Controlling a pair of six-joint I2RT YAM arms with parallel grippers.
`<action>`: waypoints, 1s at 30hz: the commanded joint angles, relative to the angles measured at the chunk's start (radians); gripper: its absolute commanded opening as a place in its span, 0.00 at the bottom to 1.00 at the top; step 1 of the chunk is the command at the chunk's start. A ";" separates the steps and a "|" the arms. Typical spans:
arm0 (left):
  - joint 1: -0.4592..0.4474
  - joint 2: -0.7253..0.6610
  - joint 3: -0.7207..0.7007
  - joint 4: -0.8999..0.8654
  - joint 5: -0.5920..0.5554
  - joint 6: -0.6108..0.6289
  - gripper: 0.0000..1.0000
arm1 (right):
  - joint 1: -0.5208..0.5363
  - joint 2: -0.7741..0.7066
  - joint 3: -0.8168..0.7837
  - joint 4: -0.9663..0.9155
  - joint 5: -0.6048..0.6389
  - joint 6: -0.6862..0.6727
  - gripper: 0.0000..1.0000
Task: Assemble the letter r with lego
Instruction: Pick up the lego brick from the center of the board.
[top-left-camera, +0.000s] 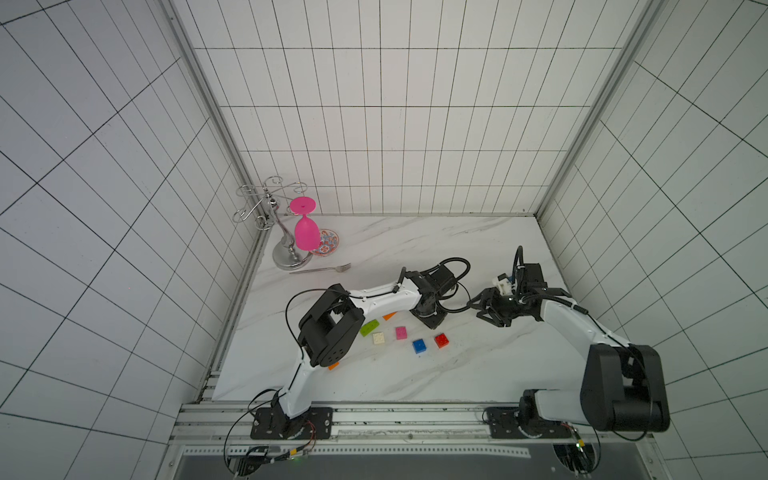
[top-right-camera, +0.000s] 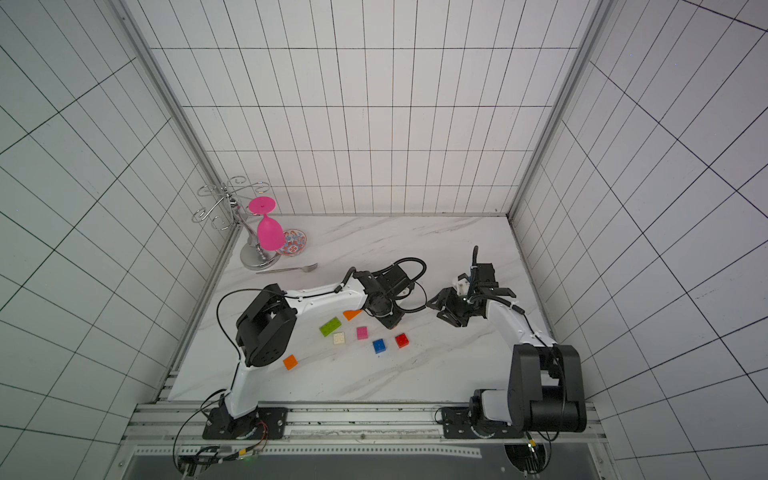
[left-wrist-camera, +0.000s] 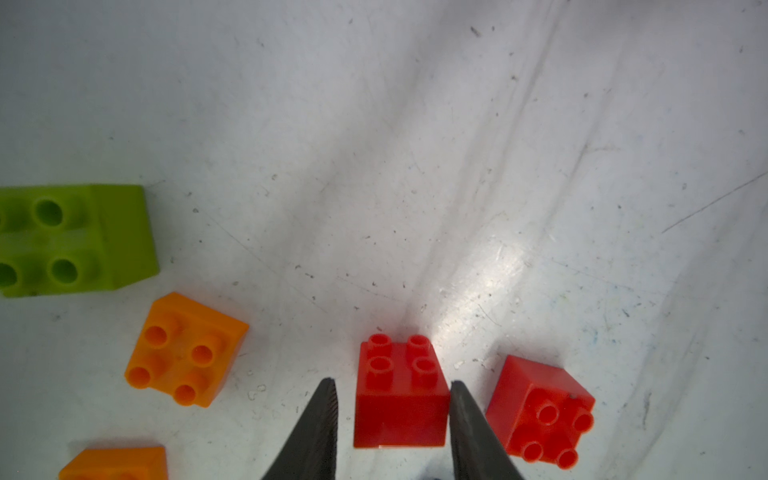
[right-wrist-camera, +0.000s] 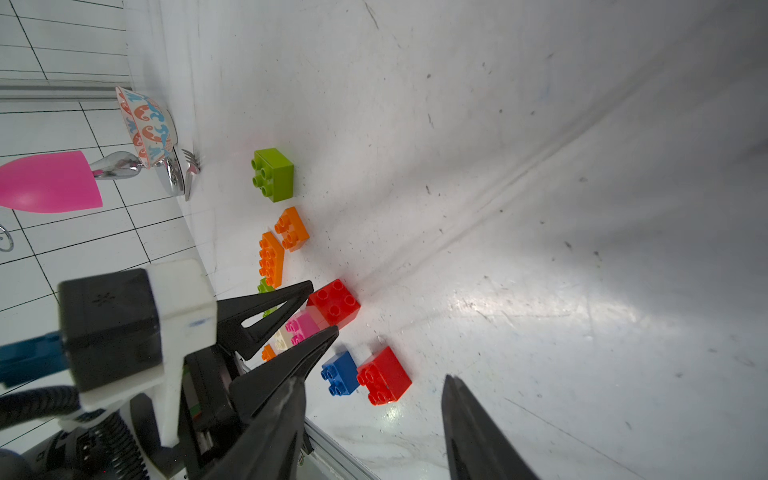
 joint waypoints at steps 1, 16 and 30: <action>-0.005 0.032 0.035 -0.024 0.008 0.021 0.37 | -0.011 -0.005 -0.024 -0.013 -0.021 -0.015 0.56; -0.005 0.052 0.062 -0.048 0.009 0.030 0.20 | -0.016 -0.012 -0.025 -0.017 -0.030 -0.021 0.54; -0.011 -0.560 -0.390 0.458 -0.036 0.055 0.00 | 0.103 -0.183 0.046 -0.129 -0.010 -0.057 0.57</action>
